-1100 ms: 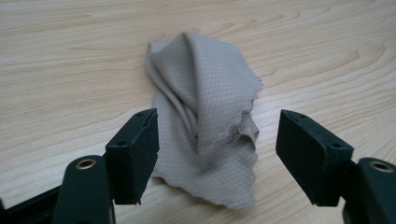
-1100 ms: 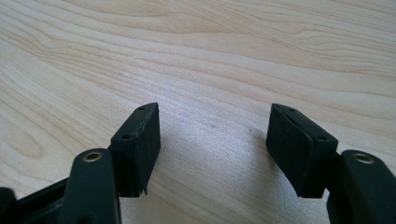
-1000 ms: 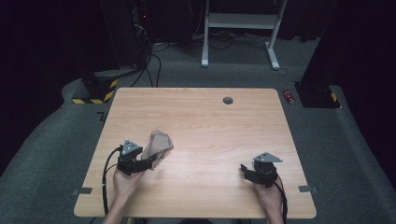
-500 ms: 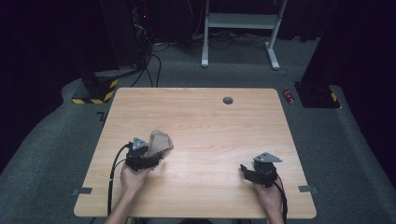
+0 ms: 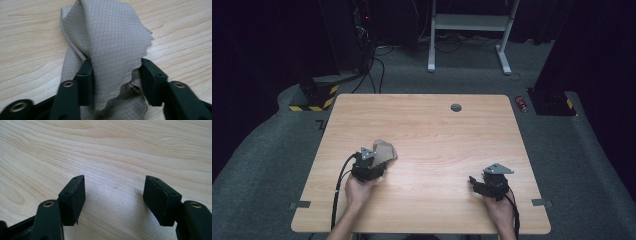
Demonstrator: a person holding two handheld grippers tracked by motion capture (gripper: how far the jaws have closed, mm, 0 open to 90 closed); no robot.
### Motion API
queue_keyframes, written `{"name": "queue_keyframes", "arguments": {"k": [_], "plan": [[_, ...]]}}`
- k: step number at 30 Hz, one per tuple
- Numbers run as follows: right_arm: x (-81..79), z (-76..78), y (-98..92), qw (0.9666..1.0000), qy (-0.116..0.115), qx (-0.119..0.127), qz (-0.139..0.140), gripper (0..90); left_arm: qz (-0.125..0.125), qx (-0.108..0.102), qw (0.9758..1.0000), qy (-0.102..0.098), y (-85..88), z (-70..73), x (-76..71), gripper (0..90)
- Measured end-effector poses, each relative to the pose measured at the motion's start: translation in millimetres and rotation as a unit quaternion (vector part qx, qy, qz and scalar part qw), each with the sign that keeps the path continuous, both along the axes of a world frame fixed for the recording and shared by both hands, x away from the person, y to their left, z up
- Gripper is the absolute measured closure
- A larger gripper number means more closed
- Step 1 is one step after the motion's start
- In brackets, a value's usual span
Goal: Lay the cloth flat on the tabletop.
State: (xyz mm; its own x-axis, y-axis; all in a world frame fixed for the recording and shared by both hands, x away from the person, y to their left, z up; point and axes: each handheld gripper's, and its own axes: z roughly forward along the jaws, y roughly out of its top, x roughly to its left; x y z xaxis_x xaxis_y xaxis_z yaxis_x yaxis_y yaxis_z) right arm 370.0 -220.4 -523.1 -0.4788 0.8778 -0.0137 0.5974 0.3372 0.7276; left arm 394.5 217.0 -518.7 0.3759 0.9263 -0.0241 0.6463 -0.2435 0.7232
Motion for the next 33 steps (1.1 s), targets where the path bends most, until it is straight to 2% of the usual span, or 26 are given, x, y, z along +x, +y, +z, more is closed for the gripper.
{"name": "queue_keyframes", "arguments": {"k": [2,4,7,8,15,18,22,27,31,33], "plan": [[0.0,0.1,0.1,1.0,0.001,0.0,0.0,34.1,-0.007,-0.01,0.9999,0.001,2.0,0.7,0.3,65.2],[0.0,0.1,0.2,1.0,0.001,0.0,0.0,34.0,-0.007,-0.008,0.9999,-0.002,1.4,1.1,-0.1,74.2],[-0.1,0.1,0.2,1.0,0.001,0.001,0.0,34.1,-0.009,-0.008,0.9999,-0.005,2.3,0.8,0.4,81.6],[0.0,0.1,0.2,1.0,0.001,0.0,0.0,34.1,-0.009,-0.013,0.9999,-0.004,2.6,0.8,0.3,82.5],[0.0,0.1,0.2,1.0,0.001,0.0,0.0,34.1,-0.028,-0.026,0.9993,-0.008,-0.2,4.0,-2.5,84.5],[-0.1,0.1,0.2,1.0,0.001,0.001,-0.001,34.1,-0.036,-0.024,0.999,-0.008,-3.0,6.3,-2.0,84.7],[0.1,0.0,0.2,1.0,0.0,0.0,0.001,34.1,-0.06,-0.03,0.9976,-0.02,-14.0,17.0,-2.2,85.0],[0.1,0.0,0.2,1.0,0.0,0.001,0.001,34.0,-0.082,-0.035,0.9957,-0.024,-26.1,24.1,-2.9,85.1],[0.1,0.0,0.2,1.0,0.0,0.001,0.001,34.1,-0.108,-0.052,0.9923,-0.031,-40.7,33.0,-4.3,85.1],[0.1,0.0,0.3,1.0,0.0,0.001,0.001,34.1,-0.117,-0.05,0.9912,-0.033,-46.9,35.6,-5.1,85.2]]}}
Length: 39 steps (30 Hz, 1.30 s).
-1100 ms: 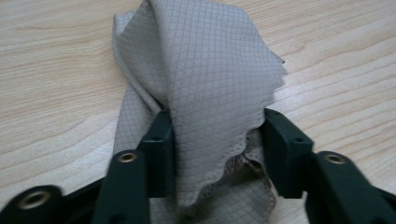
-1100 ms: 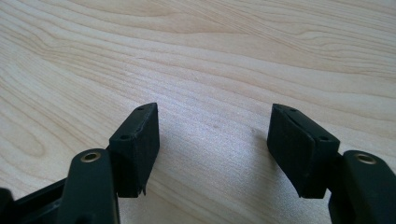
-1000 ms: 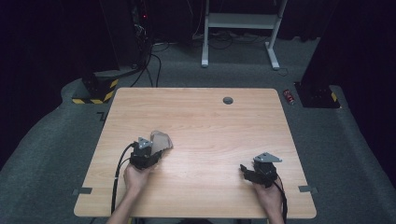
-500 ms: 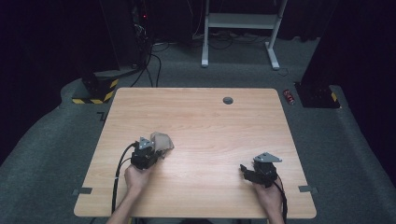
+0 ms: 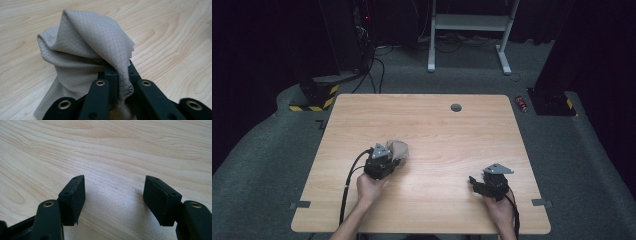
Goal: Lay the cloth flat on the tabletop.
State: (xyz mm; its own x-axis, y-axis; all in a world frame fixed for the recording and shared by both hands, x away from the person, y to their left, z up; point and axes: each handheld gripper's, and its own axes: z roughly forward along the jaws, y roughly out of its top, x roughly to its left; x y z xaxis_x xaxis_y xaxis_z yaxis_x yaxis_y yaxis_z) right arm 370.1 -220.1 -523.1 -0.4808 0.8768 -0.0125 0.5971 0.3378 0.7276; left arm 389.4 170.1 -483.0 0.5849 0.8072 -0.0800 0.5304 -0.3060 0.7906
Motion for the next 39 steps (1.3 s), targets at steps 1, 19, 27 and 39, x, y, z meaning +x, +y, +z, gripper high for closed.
{"name": "queue_keyframes", "arguments": {"k": [1,19,27,39], "plan": [[0.0,0.0,0.0,1.0,0.0,0.0,0.0,34.1,-0.004,0.0,1.0,-0.001,-3.0,1.0,-0.2,85.1],[0.3,0.0,0.3,1.0,0.0,0.0,0.001,34.0,-0.065,-0.029,0.9974,0.008,-44.9,9.3,-2.7,85.1],[0.3,0.0,0.3,1.0,0.0,0.0,0.002,34.0,-0.091,-0.035,0.9953,0.004,-64.3,18.5,-1.7,85.0],[0.4,0.0,0.5,1.0,0.0,0.0,0.005,33.9,-0.12,-0.045,0.9916,0.014,-91.6,18.1,0.4,84.8]]}}
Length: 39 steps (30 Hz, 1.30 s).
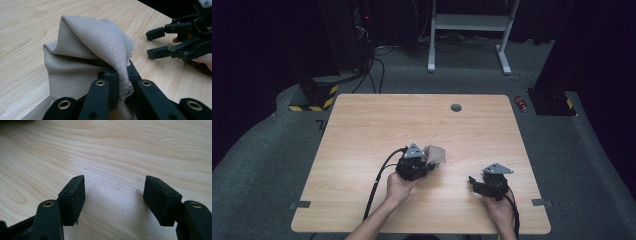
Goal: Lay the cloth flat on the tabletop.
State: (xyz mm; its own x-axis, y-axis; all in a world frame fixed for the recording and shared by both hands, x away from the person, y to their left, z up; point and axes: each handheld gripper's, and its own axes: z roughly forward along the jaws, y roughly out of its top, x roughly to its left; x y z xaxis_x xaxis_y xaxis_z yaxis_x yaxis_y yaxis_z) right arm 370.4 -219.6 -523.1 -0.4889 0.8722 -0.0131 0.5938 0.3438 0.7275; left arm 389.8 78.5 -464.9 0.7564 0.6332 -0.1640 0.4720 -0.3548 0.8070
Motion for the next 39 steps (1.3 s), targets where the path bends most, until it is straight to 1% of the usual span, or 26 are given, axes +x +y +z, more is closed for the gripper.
{"name": "queue_keyframes", "arguments": {"k": [3,7,8,12,13,15,17,21,22,23,26,27,30,31,34,36,38,39], "plan": [[0.0,0.0,0.0,1.0,0.0,0.0,0.0,33.9,-0.01,-0.001,0.9999,-0.003,-9.4,1.7,2.3,84.7],[0.0,0.0,0.0,1.0,0.0,0.0,0.001,33.9,-0.014,-0.007,0.9999,0.002,-14.9,-0.9,5.1,84.5],[0.0,0.0,0.0,1.0,0.0,0.0,0.001,33.9,-0.014,-0.004,0.9999,0.005,-17.7,-3.3,6.2,84.4],[0.0,0.0,0.0,1.0,0.0,0.0,0.001,33.9,-0.014,0.002,0.9999,0.006,-19.7,-6.7,7.8,83.2],[0.0,0.0,0.0,1.0,0.0,0.0,0.001,33.9,-0.012,0.009,0.9999,0.008,-20.4,-9.5,9.0,82.9],[0.0,0.0,0.0,1.0,0.0,-0.001,0.001,33.9,-0.011,0.011,0.9998,0.009,-20.8,-11.4,9.5,82.4],[0.0,0.0,0.0,1.0,0.0,0.0,0.001,33.9,-0.011,0.019,0.9997,0.014,-21.0,-16.2,10.6,80.9],[0.1,0.0,0.1,1.0,0.0,-0.001,0.001,33.9,-0.008,0.023,0.9995,0.02,-21.2,-21.2,11.2,78.3],[0.1,0.0,0.0,1.0,0.0,-0.001,0.001,33.9,-0.009,0.026,0.9994,0.021,-20.6,-22.4,11.3,76.5],[0.0,0.0,0.1,1.0,0.0,0.0,0.001,33.9,-0.003,0.025,0.9994,0.024,-19.8,-24.5,10.7,70.6],[0.1,0.0,0.0,1.0,0.0,-0.001,0.001,33.9,0.002,0.024,0.9994,0.023,-18.6,-24.9,9.3,62.1],[0.1,0.0,0.0,1.0,0.0,-0.001,0.001,33.9,0.005,0.022,0.9995,0.022,-17.3,-24.5,7.8,62.1],[0.1,0.0,0.0,1.0,0.0,0.0,0.001,33.9,0.015,0.018,0.9996,0.019,-12.7,-22.2,4.4,54.5],[0.1,0.0,0.1,1.0,0.0,0.0,0.001,33.9,0.019,0.015,0.9995,0.019,-8.1,-19.7,2.0,52.2],[0.0,0.0,0.2,1.0,0.001,0.0,0.0,33.9,0.025,0.013,0.9995,0.016,-3.7,-17.5,-0.4,50.4],[0.0,0.1,0.1,1.0,0.001,0.0,0.0,34.1,0.031,0.012,0.9994,0.011,3.4,-15.4,-3.3,50.0],[0.0,0.1,0.1,1.0,-0.001,0.0,0.002,36.2,0.042,0.01,0.999,0.01,12.2,-15.5,-6.6,49.6],[0.0,0.1,0.2,1.0,-0.001,0.0,0.003,37.5,0.042,0.01,0.999,0.01,12.2,-15.5,-6.6,49.6]]}}
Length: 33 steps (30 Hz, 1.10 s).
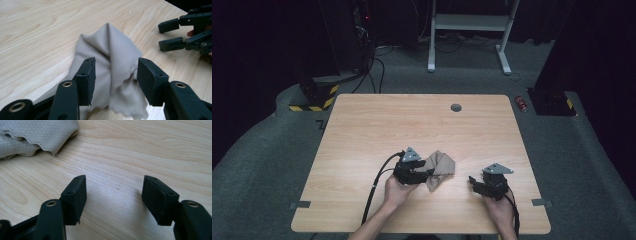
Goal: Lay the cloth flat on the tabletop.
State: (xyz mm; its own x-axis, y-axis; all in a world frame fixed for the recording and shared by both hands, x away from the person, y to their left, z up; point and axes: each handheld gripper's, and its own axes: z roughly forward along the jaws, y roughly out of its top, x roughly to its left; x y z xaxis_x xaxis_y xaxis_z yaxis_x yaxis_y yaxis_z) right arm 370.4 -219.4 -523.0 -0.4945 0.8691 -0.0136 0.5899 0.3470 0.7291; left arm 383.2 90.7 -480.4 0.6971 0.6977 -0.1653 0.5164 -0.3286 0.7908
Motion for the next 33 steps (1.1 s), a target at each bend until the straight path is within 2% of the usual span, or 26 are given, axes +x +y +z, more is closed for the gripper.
{"name": "queue_keyframes", "arguments": {"k": [3,4,6,9,10,13,14,15,17,19,21,24,26,27,29,31,32,33], "plan": [[-0.3,0.2,0.3,1.0,-0.001,0.002,0.001,41.1,0.008,0.01,0.9999,0.003,9.3,-4.3,-2.6,49.6],[-0.8,0.3,0.8,1.0,-0.004,0.002,0.002,48.6,0.016,0.014,0.9997,0.008,15.0,-9.1,-4.5,49.6],[-1.7,0.4,2.2,1.0,-0.008,0.001,0.005,55.1,0.02,0.021,0.9995,0.013,19.5,-14.4,-6.1,49.8],[-3.2,0.6,5.8,1.0,-0.008,0.003,0.004,59.1,0.024,0.026,0.9993,0.016,22.4,-18.9,-7.8,50.9],[-4.6,1.4,9.9,0.9999,-0.004,0.004,0.012,61.0,0.026,0.028,0.9991,0.016,24.7,-21.8,-9.1,51.8],[-7.4,3.1,16.3,0.9996,-0.005,0.011,0.025,61.4,0.024,0.028,0.9992,0.016,25.2,-23.9,-9.0,53.9],[-10.1,6.1,23.8,0.9989,-0.012,0.022,0.04,61.4,0.021,0.029,0.9992,0.018,22.9,-25.2,-8.3,54.8],[-10.1,6.1,23.8,0.9989,-0.012,0.022,0.04,61.4,0.021,0.029,0.9992,0.018,22.9,-25.2,-8.3,55.6],[-9.9,10.7,35.4,0.9977,-0.02,0.032,0.057,60.6,0.019,0.034,0.9991,0.017,17.9,-25.5,-5.8,57.5],[-8.6,11.8,39.5,0.9973,-0.019,0.033,0.062,60.0,0.019,0.038,0.999,0.016,15.9,-25.4,-4.6,59.0],[-3.2,12.0,51.6,0.997,-0.014,0.032,0.069,58.8,0.017,0.046,0.9987,0.014,13.6,-25.6,-1.8,64.9],[0.1,10.7,56.9,0.9969,-0.011,0.03,0.071,58.6,0.012,0.05,0.9986,0.015,10.0,-26.9,0.0,69.0],[3.8,8.9,60.6,0.9971,-0.008,0.026,0.071,59.6,0.008,0.05,0.9986,0.017,9.6,-28.0,1.0,75.7],[4.7,8.5,61.4,0.9972,-0.005,0.027,0.069,61.9,0.006,0.052,0.9985,0.016,9.8,-28.6,1.6,78.5],[8.8,6.2,62.6,0.9969,-0.002,0.024,0.075,72.8,0.002,0.051,0.9986,0.016,9.9,-28.9,2.1,86.5],[9.9,4.4,63.5,0.997,0.001,0.02,0.074,82.5,0.002,0.044,0.9989,0.014,11.1,-27.5,2.1,88.8],[9.9,4.4,63.5,0.997,0.001,0.02,0.074,82.5,0.002,0.044,0.9989,0.014,11.1,-27.5,2.1,89.0],[10.2,3.5,63.8,0.9971,0.003,0.018,0.073,86.3,0.002,0.037,0.9992,0.015,12.3,-26.4,2.1,89.0]]}}
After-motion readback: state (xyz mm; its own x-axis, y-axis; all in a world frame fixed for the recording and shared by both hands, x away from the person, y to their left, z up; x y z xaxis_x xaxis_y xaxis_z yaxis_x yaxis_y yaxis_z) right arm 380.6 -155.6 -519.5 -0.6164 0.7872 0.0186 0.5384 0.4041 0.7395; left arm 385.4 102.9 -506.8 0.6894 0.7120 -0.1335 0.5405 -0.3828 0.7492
